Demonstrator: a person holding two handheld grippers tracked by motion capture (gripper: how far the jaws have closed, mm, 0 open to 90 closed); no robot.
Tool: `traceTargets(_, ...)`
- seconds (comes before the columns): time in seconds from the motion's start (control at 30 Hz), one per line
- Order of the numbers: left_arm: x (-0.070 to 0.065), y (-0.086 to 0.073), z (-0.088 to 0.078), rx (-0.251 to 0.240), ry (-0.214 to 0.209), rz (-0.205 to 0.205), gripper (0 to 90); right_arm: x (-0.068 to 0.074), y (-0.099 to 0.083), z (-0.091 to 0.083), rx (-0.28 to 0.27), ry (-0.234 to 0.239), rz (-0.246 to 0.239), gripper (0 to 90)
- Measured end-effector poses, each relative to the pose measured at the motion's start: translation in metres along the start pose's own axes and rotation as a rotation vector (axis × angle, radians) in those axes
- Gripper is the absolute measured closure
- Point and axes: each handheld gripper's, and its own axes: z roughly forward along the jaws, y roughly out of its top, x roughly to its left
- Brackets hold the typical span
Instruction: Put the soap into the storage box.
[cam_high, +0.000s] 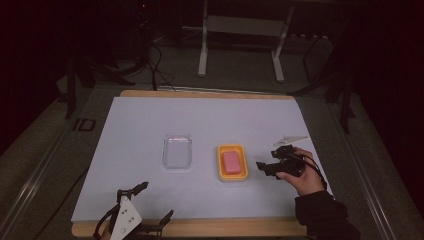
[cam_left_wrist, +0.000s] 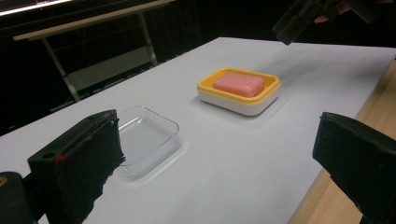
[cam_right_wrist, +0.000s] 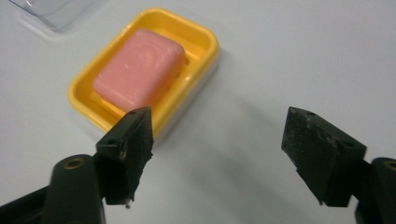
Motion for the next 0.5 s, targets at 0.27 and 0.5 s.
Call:
traceTargets(0.27, 0.000, 0.000, 0.000, 0.001, -0.001, 0.001, 1.9, -0.009, -0.025, -0.005, -0.021, -0.005, 0.029, 22.3)
traceTargets(0.5, 0.000, 0.000, 0.000, 0.001, -0.001, 0.002, 1.9, -0.011, -0.042, -0.007, -0.019, -0.022, 0.018, 20.4)
